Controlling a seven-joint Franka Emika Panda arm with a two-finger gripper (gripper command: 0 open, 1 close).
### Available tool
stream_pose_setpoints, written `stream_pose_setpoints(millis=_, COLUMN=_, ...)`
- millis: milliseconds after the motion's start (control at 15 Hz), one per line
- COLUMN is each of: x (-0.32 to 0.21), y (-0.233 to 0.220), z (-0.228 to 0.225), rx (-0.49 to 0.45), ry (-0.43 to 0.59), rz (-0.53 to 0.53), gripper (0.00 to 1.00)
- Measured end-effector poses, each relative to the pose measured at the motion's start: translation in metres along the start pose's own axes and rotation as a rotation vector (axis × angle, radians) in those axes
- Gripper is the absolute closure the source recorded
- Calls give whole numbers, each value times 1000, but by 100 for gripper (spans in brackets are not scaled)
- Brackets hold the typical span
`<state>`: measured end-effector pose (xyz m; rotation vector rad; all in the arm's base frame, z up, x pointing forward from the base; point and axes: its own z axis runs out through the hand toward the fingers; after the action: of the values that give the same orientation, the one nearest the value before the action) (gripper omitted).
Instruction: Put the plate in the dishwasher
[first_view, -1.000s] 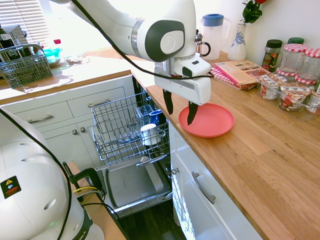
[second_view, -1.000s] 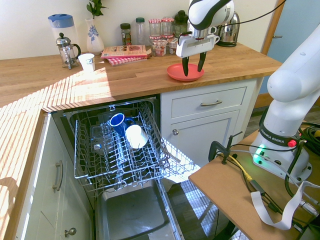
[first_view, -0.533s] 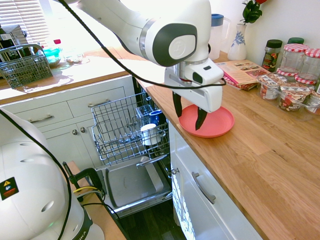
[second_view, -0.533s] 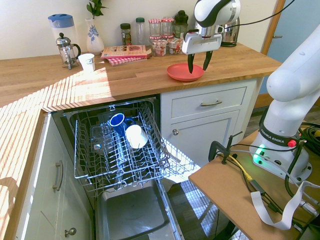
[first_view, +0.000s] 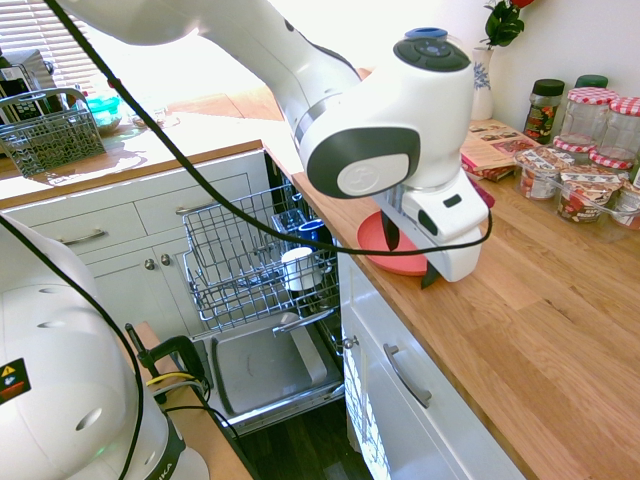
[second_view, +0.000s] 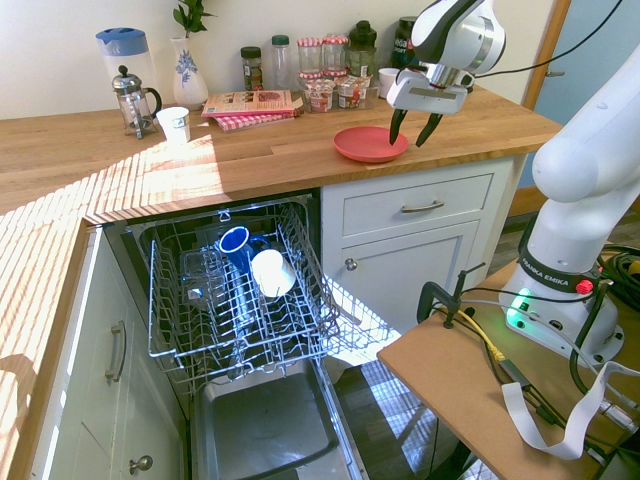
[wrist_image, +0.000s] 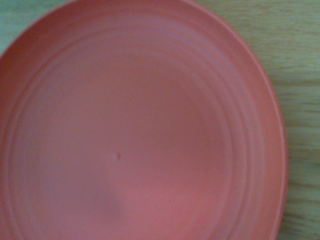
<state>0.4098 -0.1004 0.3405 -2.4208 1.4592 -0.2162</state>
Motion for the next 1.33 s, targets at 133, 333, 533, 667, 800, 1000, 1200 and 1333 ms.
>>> stream_pose_setpoints(millis=133, x=5, y=3, z=11, rx=54, ry=-17, rz=22, gripper=100)
stream_pose_setpoints(millis=333, x=15, y=-10, z=19, rx=101, ry=-35, rz=25, gripper=100)
stream_pose_setpoints(millis=533, x=23, y=-19, z=23, rx=116, ry=-48, rz=17, gripper=100)
stream_pose_setpoints(millis=667, x=24, y=-21, z=26, rx=117, ry=-58, rz=8, gripper=100)
stream_pose_setpoints(millis=800, x=25, y=-21, z=28, rx=121, ry=-64, rz=14, gripper=100)
stream_pose_setpoints(millis=1000, x=26, y=-21, z=31, rx=122, ry=-67, rz=18, gripper=100)
stream_pose_setpoints(millis=1200, x=28, y=-18, z=33, rx=118, ry=-68, rz=24, gripper=100)
stream_pose_setpoints(millis=1333, x=28, y=-18, z=34, rx=112, ry=-67, rz=20, gripper=100)
